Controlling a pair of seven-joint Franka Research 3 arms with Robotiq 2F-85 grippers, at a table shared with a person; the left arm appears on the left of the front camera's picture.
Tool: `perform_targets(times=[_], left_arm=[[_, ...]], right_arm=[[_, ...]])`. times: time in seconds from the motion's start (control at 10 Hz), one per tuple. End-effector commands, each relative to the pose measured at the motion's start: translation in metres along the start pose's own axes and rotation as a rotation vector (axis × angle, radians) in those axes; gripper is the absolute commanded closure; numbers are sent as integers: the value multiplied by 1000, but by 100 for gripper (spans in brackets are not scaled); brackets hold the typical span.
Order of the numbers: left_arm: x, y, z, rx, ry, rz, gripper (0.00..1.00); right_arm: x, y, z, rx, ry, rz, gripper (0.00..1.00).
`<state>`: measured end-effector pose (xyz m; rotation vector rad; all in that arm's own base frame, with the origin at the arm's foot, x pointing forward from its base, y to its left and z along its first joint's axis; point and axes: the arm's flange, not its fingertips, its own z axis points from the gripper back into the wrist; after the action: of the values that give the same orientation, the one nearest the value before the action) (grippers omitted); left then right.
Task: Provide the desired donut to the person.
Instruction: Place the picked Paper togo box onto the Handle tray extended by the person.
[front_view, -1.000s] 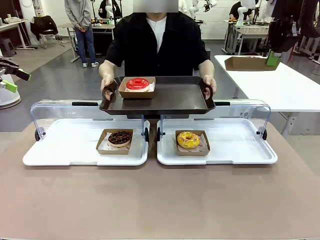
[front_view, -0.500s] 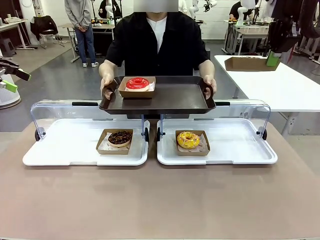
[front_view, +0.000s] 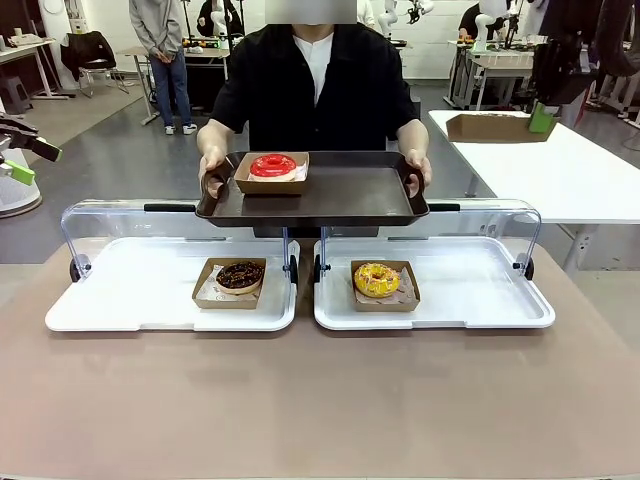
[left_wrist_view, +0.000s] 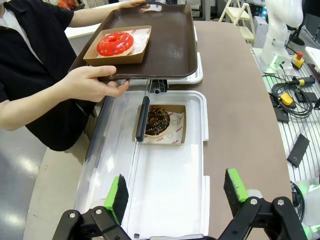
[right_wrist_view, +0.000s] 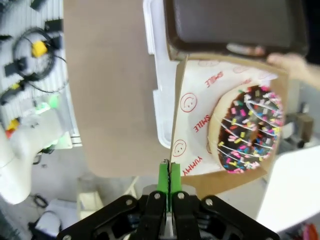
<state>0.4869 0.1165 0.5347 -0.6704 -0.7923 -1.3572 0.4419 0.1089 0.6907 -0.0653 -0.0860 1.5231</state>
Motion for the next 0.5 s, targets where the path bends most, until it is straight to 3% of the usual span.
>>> perform_targets(times=[0.0,0.2,0.4], left_arm=[[1,0,2,-2,-18,3,0],[1,0,2,-2,-18,3,0],[1,0,2,-2,-18,3,0]], right_arm=[[61,5,5,12,50,58,99],[136,9,7,13,151,120,99],[184,-1,-7,35,213,161,99]])
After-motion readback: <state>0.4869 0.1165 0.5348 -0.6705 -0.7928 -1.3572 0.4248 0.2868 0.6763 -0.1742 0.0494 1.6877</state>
